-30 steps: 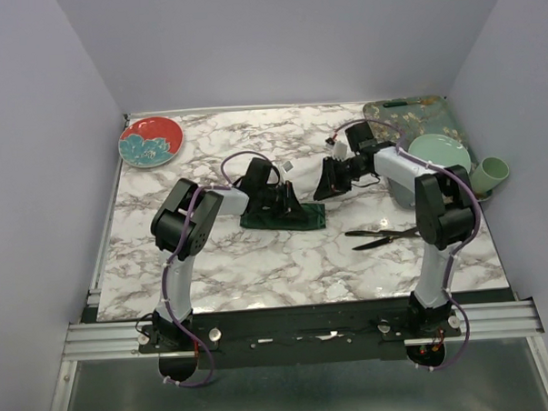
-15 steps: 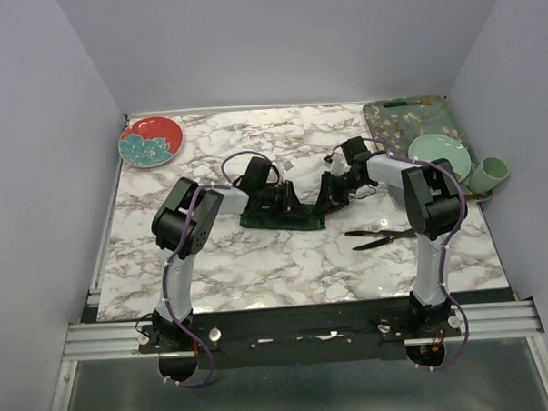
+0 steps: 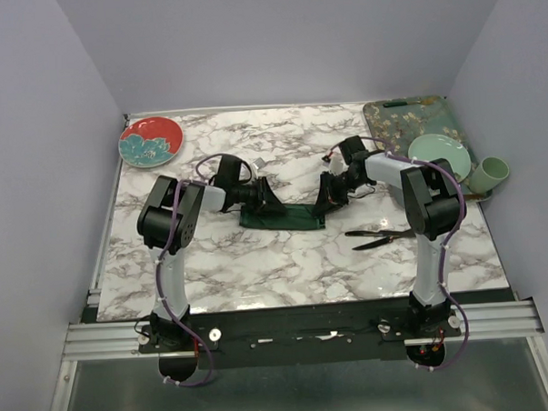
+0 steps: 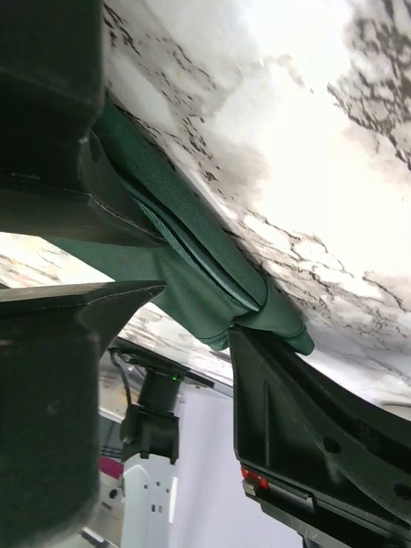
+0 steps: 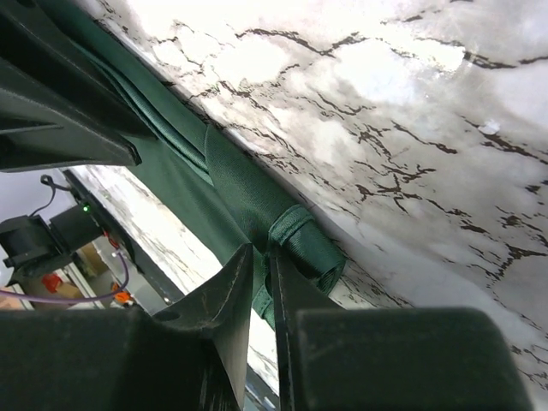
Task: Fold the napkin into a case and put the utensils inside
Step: Smooth out the smaller rectangle-folded napkin at the center of the board.
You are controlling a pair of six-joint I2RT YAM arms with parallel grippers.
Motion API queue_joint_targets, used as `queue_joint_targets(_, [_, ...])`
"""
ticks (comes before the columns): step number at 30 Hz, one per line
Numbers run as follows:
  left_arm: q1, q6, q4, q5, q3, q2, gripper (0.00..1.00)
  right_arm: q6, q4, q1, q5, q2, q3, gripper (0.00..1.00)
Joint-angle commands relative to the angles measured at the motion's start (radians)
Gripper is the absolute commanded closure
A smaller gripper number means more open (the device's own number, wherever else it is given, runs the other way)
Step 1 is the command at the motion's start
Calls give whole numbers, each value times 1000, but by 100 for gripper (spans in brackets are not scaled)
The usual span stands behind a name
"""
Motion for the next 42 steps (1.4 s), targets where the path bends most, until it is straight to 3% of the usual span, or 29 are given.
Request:
queue_joint_targets(1, [-10,68,-44,86,42,16,67,-99,-43,7,176,38,-18,78])
queue_joint_targets(4, [-6,116,-65,138,62,-59,62,-142,-25,10,124,-14,-13,77])
queue_joint_targets(8, [22,294,-257,111,102,-177,56,-225,-11,16,76,-173,-1,74])
queue_joint_targets(15, [149,691,-520,-133,145,-430,37,-487,13,22,128,-398,52,61])
queue_joint_targets(16, [163,731,-533,-188,148,-455,34,-532,21,21,123,-437,59,57])
queue_joint_targets(17, [174,765,-535,-211,146,-479,26,-596,32,21,122,-453,66,44])
queue_joint_targets(20, [206,881,-514,-300,128,-565,15,-645,72,21,76,-455,115,20])
queue_joint_targets(23, [218,886,-434,-375,85,-633,6,-642,-26,21,-7,-307,254,8])
queue_joint_targets(24, [218,880,-414,-396,76,-649,4,-687,-102,22,-62,-248,419,8])
queue_joint_targets(25, [220,883,-411,-411,70,-671,2,-734,-310,21,-182,-184,510,8])
queue_joint_targets(27, [223,926,-464,-388,97,-677,1,-845,-522,24,-255,40,795,9])
queue_joint_targets(28, [227,943,-521,-373,106,-676,1,-862,-678,31,-278,112,877,11])
queue_joint_targets(30, [236,935,-559,-321,122,-673,1,-906,-761,39,-274,224,956,17])
queue_joint_targets(36, [256,898,-575,-264,42,-705,6,-906,-585,67,-191,165,714,33])
queue_joint_targets(42, [255,868,-580,-232,7,-706,8,-908,-579,85,-160,226,697,35])
